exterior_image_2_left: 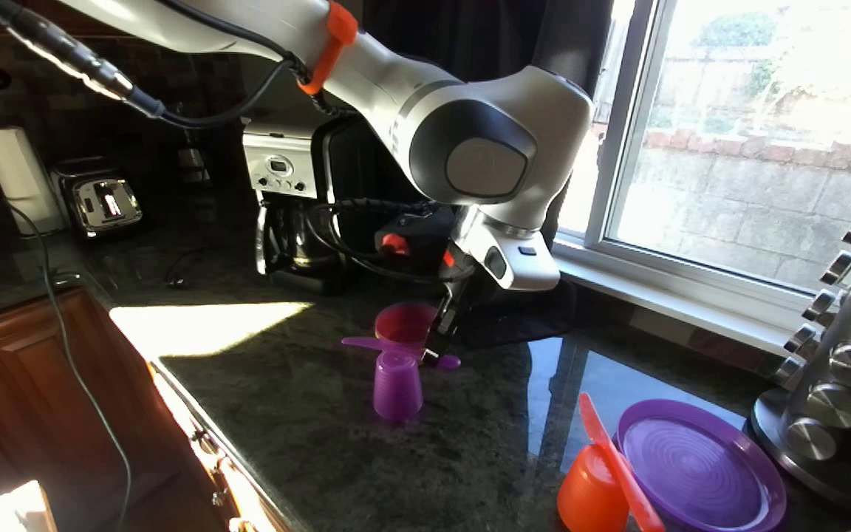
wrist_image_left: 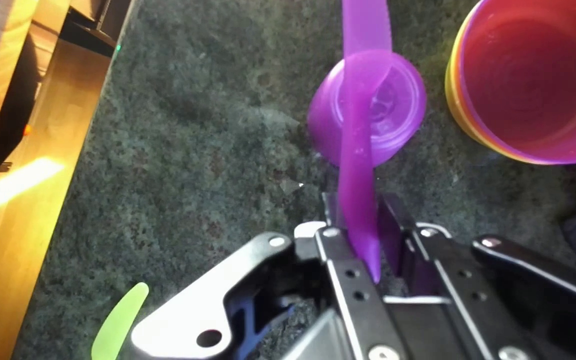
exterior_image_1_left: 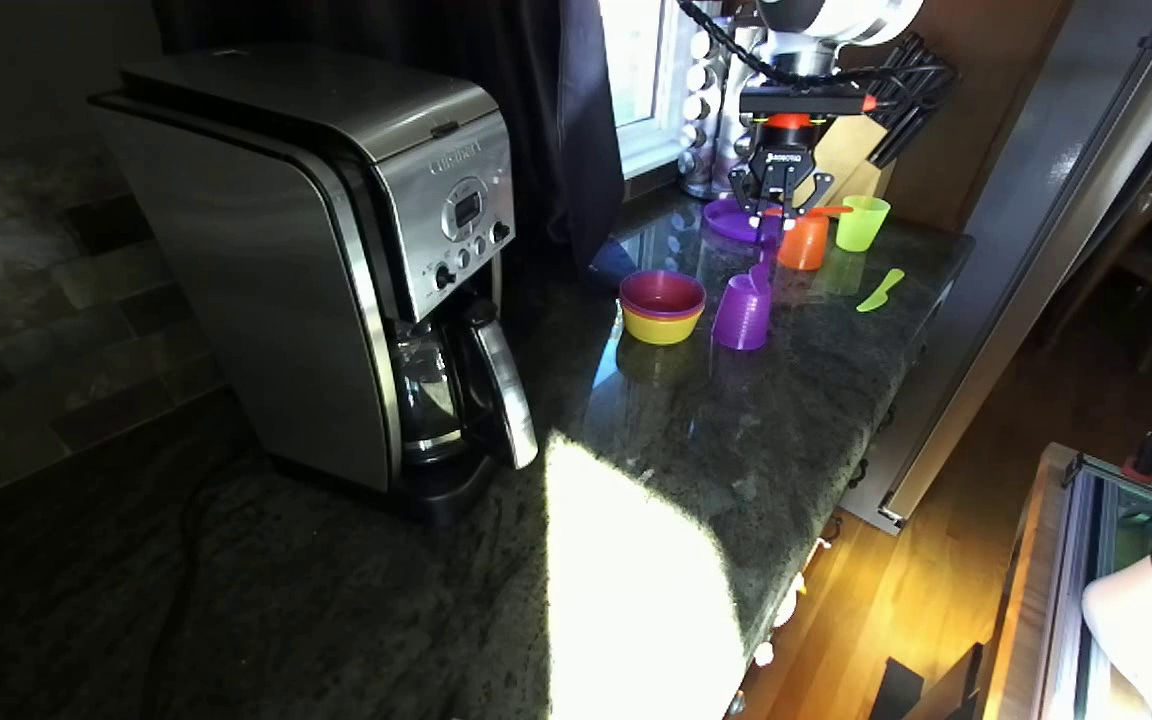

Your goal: Pick up the purple knife and put it on top of the purple cup

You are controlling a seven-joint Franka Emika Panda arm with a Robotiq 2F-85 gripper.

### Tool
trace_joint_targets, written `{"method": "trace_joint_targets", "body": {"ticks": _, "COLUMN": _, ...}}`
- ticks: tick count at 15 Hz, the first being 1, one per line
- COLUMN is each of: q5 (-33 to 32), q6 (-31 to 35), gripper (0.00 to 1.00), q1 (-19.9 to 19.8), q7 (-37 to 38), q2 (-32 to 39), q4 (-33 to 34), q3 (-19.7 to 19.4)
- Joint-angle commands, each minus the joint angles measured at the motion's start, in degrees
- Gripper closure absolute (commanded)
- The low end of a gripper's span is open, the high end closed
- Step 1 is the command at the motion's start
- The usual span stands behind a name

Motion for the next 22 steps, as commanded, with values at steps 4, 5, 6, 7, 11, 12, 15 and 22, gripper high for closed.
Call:
{"method": "trace_joint_targets", "body": {"ticks": 4, "q5": 0.0, "q6": 7.6, "gripper": 0.94, "q1": 1.0, "q7": 3.8, "q2": -2.5, "q4": -6.4, "q3": 0.4}}
{"method": "trace_joint_targets", "body": {"ticks": 5, "q5": 0.0, "q6": 7.9, "gripper": 0.94, "q1": 1.1, "q7": 3.9, "q2": -2.6, "q4": -6.7, "q3": 0.5}}
{"method": "trace_joint_targets", "body": {"ticks": 6, "q5": 0.0, "q6": 8.3, "gripper": 0.94, "q1": 1.2, "q7": 4.1, "q2": -2.9, "q4": -7.2, "q3": 0.5}}
{"method": "trace_joint_targets", "body": {"ticks": 7, "q5": 0.0, "q6": 8.3, "gripper": 0.94, "q1": 1.2, "q7": 4.1, "q2": -3.0, "q4": -7.5, "q3": 0.6}}
{"method": "trace_joint_targets", "body": {"ticks": 11, "q5": -0.1, "q6": 8.4, "gripper": 0.94, "q1": 1.3, "q7": 4.7, "q2": -3.5, "q4": -8.2, "q3": 0.7}}
{"method": "trace_joint_targets", "body": {"ticks": 12, "q5": -0.1, "q6": 8.5, "gripper": 0.94, "q1": 1.4, "q7": 4.8, "q2": -3.7, "q4": -8.3, "q3": 0.8}}
{"method": "trace_joint_targets", "body": {"ticks": 15, "q5": 0.6, "q6": 8.9, "gripper": 0.94, "q1": 1.3, "q7": 4.6, "q2": -4.0, "q4": -8.6, "q3": 1.1}}
{"method": "trace_joint_targets", "body": {"ticks": 22, "q5": 0.6, "q6": 11.1, "gripper": 0.94, "q1": 1.4, "q7": 4.6, "q2": -3.9, "q4": -9.3, "q3": 1.8}}
